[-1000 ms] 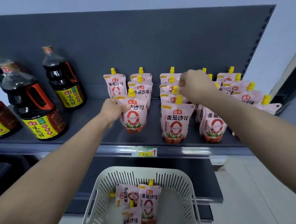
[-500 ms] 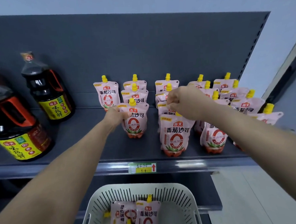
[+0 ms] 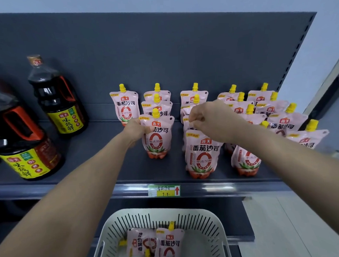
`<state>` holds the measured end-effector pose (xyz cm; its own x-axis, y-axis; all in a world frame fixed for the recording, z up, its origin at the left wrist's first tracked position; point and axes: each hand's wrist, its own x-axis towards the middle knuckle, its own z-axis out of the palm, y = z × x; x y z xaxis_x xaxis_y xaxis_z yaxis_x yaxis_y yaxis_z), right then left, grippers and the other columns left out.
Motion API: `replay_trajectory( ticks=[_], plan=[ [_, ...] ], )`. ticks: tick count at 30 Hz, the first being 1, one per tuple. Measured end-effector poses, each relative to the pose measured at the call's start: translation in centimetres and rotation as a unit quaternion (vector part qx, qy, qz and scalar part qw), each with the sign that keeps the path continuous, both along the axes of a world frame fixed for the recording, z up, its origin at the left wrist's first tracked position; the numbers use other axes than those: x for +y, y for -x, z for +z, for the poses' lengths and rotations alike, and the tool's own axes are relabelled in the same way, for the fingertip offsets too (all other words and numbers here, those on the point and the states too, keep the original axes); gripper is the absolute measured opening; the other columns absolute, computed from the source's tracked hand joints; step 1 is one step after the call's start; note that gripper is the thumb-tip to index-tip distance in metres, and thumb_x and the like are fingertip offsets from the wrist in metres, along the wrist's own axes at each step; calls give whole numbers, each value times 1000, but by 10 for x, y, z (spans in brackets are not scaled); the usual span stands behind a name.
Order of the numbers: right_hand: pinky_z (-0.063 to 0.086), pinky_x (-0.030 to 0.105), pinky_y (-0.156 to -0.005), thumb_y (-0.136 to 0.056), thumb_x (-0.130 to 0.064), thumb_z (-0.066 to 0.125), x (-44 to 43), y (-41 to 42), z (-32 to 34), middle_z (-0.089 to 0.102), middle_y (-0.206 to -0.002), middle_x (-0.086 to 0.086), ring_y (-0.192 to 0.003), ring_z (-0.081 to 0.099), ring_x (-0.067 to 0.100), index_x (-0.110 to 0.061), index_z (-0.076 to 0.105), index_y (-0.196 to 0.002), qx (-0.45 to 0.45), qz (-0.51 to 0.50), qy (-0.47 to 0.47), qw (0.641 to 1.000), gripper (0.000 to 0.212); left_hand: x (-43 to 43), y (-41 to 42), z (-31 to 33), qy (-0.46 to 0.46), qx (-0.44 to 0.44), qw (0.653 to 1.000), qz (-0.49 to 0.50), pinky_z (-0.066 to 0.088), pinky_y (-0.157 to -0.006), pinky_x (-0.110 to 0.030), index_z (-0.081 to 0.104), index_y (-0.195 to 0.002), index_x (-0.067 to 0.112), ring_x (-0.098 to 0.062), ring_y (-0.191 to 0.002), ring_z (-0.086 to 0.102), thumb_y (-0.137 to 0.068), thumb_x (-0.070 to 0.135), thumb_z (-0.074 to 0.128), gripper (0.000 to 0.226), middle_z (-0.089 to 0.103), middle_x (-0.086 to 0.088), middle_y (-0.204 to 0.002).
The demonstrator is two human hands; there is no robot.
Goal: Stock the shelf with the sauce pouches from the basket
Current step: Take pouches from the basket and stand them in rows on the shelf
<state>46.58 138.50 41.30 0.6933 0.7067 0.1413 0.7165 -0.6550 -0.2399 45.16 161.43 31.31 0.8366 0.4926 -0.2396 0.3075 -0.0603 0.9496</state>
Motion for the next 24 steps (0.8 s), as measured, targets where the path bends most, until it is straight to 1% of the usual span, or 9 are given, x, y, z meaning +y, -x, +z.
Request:
replay_trajectory(
  ticks=[3, 6, 9, 11, 14, 16, 17, 20, 24],
  plan=[
    [54, 35, -87, -94, -20, 53, -3, 5, 0, 71, -106, 6, -95, 65, 22, -12, 68, -107, 0, 7, -5, 1000, 21, -1, 2, 0, -6, -8, 1000, 3, 49, -97, -48, 63, -112, 1, -31, -111, 62, -83, -3, 62, 29, 65, -15, -120],
    [54, 36, -87, -93, -19, 53, -9, 11, 2, 71, -106, 6, -95, 64, 22, -11, 68, -105, -8, 17, -9, 1000, 20, -4, 7, 0, -39, -13, 999, 21, 51, -89, -38, 58, -112, 1, -25, -104, 61, -80, -4, 65, 33, 65, -9, -111],
    [53, 34, -87, -94, -18, 52, -13, 20, 3, 70, -107, 5, -95, 64, 21, -10, 68, -105, -17, 36, -11, 999, 21, -6, 18, 6, -115, -30, 990, 75, 45, -82, -27, 51, -116, 2, -19, -95, 55, -79, 1, 68, 41, 55, -2, -94],
    [52, 36, -87, -94, -18, 52, -15, 27, 2, 70, -106, 6, -95, 63, 23, -10, 68, -105, -18, 53, -13, 998, 21, -7, 30, 12, -173, -57, 977, 110, 43, -80, -26, 51, -110, 6, -16, -89, 50, -80, 4, 67, 35, 51, 2, -88],
    [50, 39, -87, -93, -17, 51, -16, 43, -7, 70, -102, 7, -96, 62, 24, -11, 67, -104, -31, 88, 7, 996, 20, -22, 59, 19, -262, -115, 954, 84, 47, -79, -32, 50, -93, 14, -17, -80, 48, -79, 3, 64, 23, 50, 4, -78],
    [50, 39, -86, -92, -18, 53, -16, 56, -22, 71, -100, 7, -96, 62, 26, -12, 67, -101, -21, 122, 26, 992, 18, -40, 86, 12, -349, -123, 928, 33, 43, -76, -25, 55, -93, 12, -16, -80, 50, -78, 1, 64, 20, 54, -1, -85],
    [50, 39, -84, -92, -20, 54, -15, 63, -35, 70, -99, 8, -95, 61, 27, -13, 67, -99, -11, 143, 41, 989, 16, -49, 103, 3, -396, -116, 911, 7, 42, -76, -24, 58, -96, 9, -16, -82, 51, -78, 2, 65, 20, 55, -4, -90],
    [51, 38, -75, -92, -25, 52, -14, 81, -82, 68, -95, 11, -90, 61, 32, -15, 64, -94, -15, 193, 116, 974, 16, -72, 143, -31, -484, -70, 867, -95, 45, -82, -34, 61, -100, 5, -26, -89, 58, -78, 8, 66, 23, 61, -12, -99],
    [50, 35, -73, -93, -21, 52, -13, 95, -156, 68, -100, 12, -92, 63, 32, -7, 65, -101, 41, 213, 228, 949, 20, -89, 186, -98, -463, 107, 865, -164, 47, -88, -38, 60, -106, 10, -26, -100, 59, -82, 17, 63, 25, 63, -9, -111]
  ],
)
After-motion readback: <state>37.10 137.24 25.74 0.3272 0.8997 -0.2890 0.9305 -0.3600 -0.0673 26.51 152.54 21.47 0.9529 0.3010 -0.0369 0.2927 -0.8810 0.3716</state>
